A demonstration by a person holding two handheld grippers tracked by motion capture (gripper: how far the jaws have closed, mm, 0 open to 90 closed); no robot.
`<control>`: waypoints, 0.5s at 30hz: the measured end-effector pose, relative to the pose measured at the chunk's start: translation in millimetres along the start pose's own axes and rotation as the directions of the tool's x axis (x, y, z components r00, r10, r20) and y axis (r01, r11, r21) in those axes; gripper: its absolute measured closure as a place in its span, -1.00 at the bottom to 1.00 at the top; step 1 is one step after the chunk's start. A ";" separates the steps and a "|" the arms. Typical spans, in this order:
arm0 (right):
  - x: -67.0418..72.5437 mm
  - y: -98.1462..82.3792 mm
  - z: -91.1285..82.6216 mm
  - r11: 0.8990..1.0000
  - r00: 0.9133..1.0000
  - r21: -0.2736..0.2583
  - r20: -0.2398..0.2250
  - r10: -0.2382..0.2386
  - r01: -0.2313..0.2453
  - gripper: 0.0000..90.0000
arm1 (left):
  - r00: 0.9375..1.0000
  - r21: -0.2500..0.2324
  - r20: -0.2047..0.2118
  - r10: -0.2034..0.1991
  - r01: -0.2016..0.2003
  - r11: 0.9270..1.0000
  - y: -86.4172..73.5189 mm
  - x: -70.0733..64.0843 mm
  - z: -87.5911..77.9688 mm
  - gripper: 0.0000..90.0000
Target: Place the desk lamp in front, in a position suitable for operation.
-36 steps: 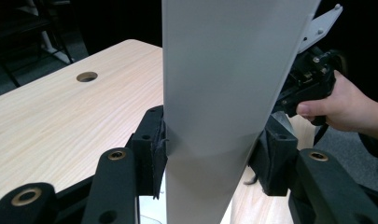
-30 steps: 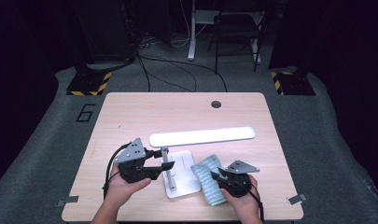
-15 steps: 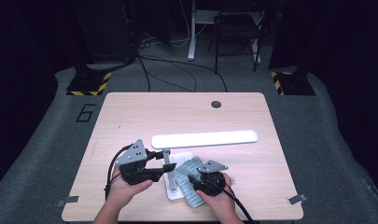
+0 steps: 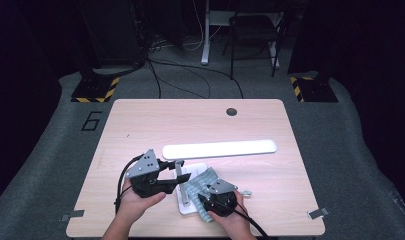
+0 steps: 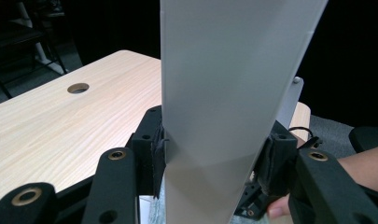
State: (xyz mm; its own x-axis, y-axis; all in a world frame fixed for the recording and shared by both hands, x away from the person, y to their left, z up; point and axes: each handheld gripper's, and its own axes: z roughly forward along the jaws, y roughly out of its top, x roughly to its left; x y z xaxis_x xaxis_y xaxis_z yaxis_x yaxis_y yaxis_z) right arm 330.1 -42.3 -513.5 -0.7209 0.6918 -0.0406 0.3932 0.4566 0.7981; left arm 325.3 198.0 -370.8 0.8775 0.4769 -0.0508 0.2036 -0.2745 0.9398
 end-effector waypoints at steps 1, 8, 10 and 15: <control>0.3 0.0 0.5 1.000 1.000 0.000 -0.003 0.005 -0.005 0.40 | 1.000 0.000 0.002 0.000 0.000 1.000 -0.1 0.2 -0.3 0.16; -12.3 7.5 10.3 1.000 1.000 0.000 -0.005 0.013 -0.013 0.49 | 1.000 0.004 0.017 0.000 0.000 1.000 0.0 2.0 -0.8 0.16; -14.7 9.8 13.5 0.999 0.999 0.002 0.001 0.034 -0.034 0.50 | 1.000 0.003 0.021 -0.001 0.001 1.000 -0.1 2.3 -0.9 0.16; -26.3 18.4 24.5 0.999 0.999 0.013 0.012 0.039 -0.039 0.51 | 1.000 0.006 0.028 0.005 -0.005 1.000 0.1 3.1 -1.1 0.16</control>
State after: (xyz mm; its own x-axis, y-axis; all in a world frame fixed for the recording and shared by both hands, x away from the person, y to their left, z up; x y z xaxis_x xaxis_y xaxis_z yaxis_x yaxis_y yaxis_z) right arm 370.3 -38.3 -512.4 -0.6982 0.7157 -0.0169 0.4281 0.4363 0.7914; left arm 327.5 200.3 -370.5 0.8902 0.4521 -0.0558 0.2022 -0.2823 0.9378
